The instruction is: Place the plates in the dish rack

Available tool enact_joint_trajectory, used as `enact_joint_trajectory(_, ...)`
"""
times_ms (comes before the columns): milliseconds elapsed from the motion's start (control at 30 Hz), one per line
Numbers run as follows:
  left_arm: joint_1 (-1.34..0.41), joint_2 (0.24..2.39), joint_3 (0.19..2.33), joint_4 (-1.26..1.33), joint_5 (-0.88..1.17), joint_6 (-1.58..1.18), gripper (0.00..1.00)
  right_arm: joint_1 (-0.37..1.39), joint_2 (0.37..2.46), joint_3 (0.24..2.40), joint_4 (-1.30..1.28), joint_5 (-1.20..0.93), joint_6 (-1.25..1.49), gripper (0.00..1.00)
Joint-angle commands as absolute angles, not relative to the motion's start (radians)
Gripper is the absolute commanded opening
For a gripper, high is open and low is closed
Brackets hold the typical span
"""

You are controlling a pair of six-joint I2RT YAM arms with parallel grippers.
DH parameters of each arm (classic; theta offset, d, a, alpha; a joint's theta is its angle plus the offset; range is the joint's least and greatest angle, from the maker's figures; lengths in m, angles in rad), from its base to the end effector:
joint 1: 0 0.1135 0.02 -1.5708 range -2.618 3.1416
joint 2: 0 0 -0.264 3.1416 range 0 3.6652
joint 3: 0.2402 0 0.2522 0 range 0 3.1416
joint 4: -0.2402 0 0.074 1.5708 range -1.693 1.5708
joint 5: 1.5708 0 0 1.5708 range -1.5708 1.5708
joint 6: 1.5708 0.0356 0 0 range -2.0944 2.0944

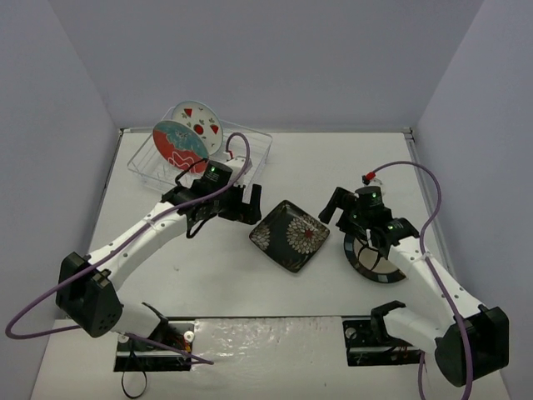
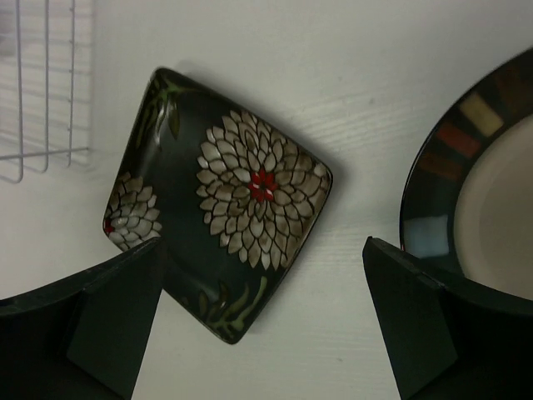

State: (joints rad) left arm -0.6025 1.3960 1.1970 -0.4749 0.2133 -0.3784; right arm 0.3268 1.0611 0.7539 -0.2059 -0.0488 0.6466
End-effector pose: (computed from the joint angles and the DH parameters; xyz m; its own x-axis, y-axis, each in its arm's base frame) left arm 0.2520 -0.1825 0.3160 -0.7327 0.0658 -0.6773 0.4514 0.7918 -0.4114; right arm 0.2251 0.0781 0.2733 -0.5885 0.4359 -0.6809 -0.0079 0.8390 0.5440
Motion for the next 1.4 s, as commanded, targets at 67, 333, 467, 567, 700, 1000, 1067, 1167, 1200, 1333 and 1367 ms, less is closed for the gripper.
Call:
enact_joint_trajectory(67, -0.638, 1.400, 1.187, -0.384, 0.244, -0.362, 0.97, 0.290, 0.982, 0.574, -0.086, -0.261, 0.778, 1.00)
enact_joint_trajectory(333, -0.642, 1.425, 1.184, -0.379, 0.231, -0.371, 0.97, 0.265, 1.132, 0.450, 0.211, -0.351, 0.803, 1.00)
enact_joint_trajectory(467, -0.642, 1.435, 1.185, -0.380, 0.203, -0.376, 0.97, 0.246, 1.232, 0.437, 0.311, -0.345, 0.797, 1.00)
enact_joint_trajectory(567, -0.641, 1.439, 1.197, -0.394, 0.206, -0.377, 0.97, 0.197, 1.307, 0.440, 0.362, -0.382, 0.776, 1.00)
enact_joint_trajectory(700, -0.641, 1.443, 1.204, -0.400, 0.193, -0.377, 0.97, 0.120, 1.374, 0.429, 0.435, -0.455, 0.747, 1.00)
enact_joint_trajectory(1000, -0.632, 1.463, 1.232, -0.413, 0.221, -0.370, 0.97, 0.060, 1.546, 0.404, 0.579, -0.682, 0.682, 0.99)
enact_joint_trajectory(1067, -0.625, 1.470, 1.237, -0.413, 0.232, -0.371, 0.97, 0.060, 1.578, 0.403, 0.611, -0.721, 0.686, 0.98)
enact_joint_trajectory(1167, -0.620, 1.481, 1.238, -0.413, 0.242, -0.377, 0.97, 0.060, 1.627, 0.402, 0.629, -0.756, 0.686, 0.96)
enact_joint_trajectory(1200, -0.619, 1.483, 1.235, -0.412, 0.242, -0.377, 0.97, 0.060, 1.634, 0.402, 0.627, -0.762, 0.679, 0.95)
enact_joint_trajectory(1333, -0.611, 1.487, 1.229, -0.406, 0.243, -0.377, 0.97, 0.058, 1.679, 0.414, 0.596, -0.771, 0.657, 0.93)
enact_joint_trajectory(1367, -0.607, 1.489, 1.228, -0.406, 0.244, -0.377, 0.97, 0.058, 1.694, 0.416, 0.594, -0.776, 0.655, 0.92)
